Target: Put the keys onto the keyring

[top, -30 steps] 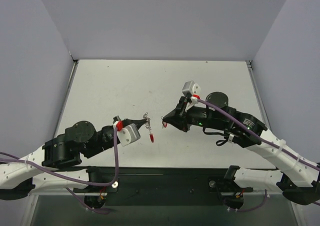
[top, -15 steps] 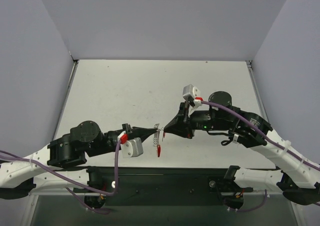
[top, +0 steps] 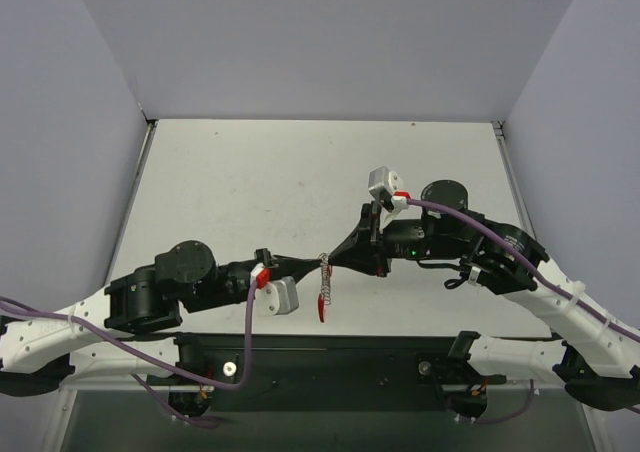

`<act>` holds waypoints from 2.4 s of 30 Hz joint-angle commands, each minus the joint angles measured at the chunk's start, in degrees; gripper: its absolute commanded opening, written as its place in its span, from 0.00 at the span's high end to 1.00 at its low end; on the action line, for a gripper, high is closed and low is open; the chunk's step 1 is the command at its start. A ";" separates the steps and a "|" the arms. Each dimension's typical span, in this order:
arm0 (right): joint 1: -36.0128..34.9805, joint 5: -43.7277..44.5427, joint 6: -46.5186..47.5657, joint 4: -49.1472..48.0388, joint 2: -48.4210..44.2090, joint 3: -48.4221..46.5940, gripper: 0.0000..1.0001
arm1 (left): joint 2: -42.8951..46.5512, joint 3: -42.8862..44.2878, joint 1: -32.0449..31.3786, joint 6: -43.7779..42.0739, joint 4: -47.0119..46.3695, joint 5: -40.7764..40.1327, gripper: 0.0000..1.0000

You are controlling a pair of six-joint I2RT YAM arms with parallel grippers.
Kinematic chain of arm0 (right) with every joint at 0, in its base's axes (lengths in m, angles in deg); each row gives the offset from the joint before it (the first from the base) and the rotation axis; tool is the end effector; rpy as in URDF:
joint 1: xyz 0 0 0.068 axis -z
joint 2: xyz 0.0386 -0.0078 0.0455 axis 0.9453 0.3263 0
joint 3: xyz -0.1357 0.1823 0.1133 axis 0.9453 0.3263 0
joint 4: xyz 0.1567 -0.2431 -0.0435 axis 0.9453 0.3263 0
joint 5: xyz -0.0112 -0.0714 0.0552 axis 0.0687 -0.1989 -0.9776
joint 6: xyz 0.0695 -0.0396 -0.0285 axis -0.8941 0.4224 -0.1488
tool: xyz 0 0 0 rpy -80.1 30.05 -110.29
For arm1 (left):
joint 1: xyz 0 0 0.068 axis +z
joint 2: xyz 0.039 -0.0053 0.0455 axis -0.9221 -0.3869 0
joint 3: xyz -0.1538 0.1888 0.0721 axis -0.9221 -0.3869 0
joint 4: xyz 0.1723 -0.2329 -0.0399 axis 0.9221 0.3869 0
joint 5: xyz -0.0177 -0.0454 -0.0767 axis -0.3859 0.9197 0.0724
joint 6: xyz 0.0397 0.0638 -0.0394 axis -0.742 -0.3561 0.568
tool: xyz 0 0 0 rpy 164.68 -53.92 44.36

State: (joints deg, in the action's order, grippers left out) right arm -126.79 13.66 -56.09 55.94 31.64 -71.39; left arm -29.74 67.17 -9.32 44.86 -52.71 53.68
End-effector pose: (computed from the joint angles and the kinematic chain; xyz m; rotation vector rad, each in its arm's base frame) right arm 0.1229 0.2504 0.4601 -1.1490 1.3698 1.2366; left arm 0.0599 -0.2415 0.4209 1.3230 1.0289 -0.6060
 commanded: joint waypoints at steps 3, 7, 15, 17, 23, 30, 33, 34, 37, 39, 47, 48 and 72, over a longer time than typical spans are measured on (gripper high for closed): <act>0.02 -3.19 -1.42 -1.10 -0.62 -2.58 1.00 | 1.54 0.09 -0.09 0.01 -4.14 -2.88 1.00; 0.02 -3.45 -1.51 -1.19 -0.62 -3.02 1.00 | 1.89 -0.18 -0.09 0.01 -4.23 -4.10 1.00; 0.02 -3.98 -1.77 -1.27 -0.27 -3.81 1.00 | 1.63 -0.62 -0.09 0.01 -4.49 -3.75 1.00; 0.02 -4.07 -1.95 -1.36 -0.09 -3.81 1.00 | 1.72 -0.70 -0.09 0.19 -4.66 -3.58 1.00; 0.02 -3.01 -1.95 -1.36 -0.09 -3.55 1.00 | 2.86 -1.05 -0.09 0.27 -5.45 -3.23 1.00; 0.11 -1.96 -2.30 -1.27 0.70 -3.72 1.00 | 4.44 -0.88 -0.09 0.10 -5.11 -0.59 1.00; 0.02 -1.96 -2.39 -1.36 1.22 -3.98 1.00 | 4.71 -0.71 -0.17 0.19 -4.93 0.81 1.00; 0.02 -2.04 -2.39 -1.28 1.40 -4.16 1.00 | 4.27 -0.53 -0.17 0.19 -4.76 1.16 1.00; 0.11 -2.22 -2.39 -1.36 1.58 -4.51 1.00 | 2.95 0.35 -0.17 0.10 -3.18 0.99 1.00; 0.11 -2.48 -2.48 -1.36 1.66 -4.69 1.00 | 2.16 0.44 -0.26 0.19 -3.09 0.21 1.00; 0.02 -3.89 -3.09 -1.36 1.40 -5.21 1.00 | 1.72 0.09 -0.53 0.10 -3.88 -3.14 1.00; -0.06 -3.89 -3.09 -1.36 1.31 -5.21 1.00 | 1.98 0.09 -0.61 0.45 -3.96 -4.10 1.00; -2.35 -4.68 -4.76 -2.68 3.86 -7.23 1.00 | -1.80 -1.23 -1.49 4.49 -17.21 -14.83 1.00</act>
State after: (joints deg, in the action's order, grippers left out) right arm -127.03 13.23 -59.52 56.33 34.96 -76.44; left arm -31.55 65.66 -10.85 48.43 -57.74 41.53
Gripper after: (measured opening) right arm 0.024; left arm 0.019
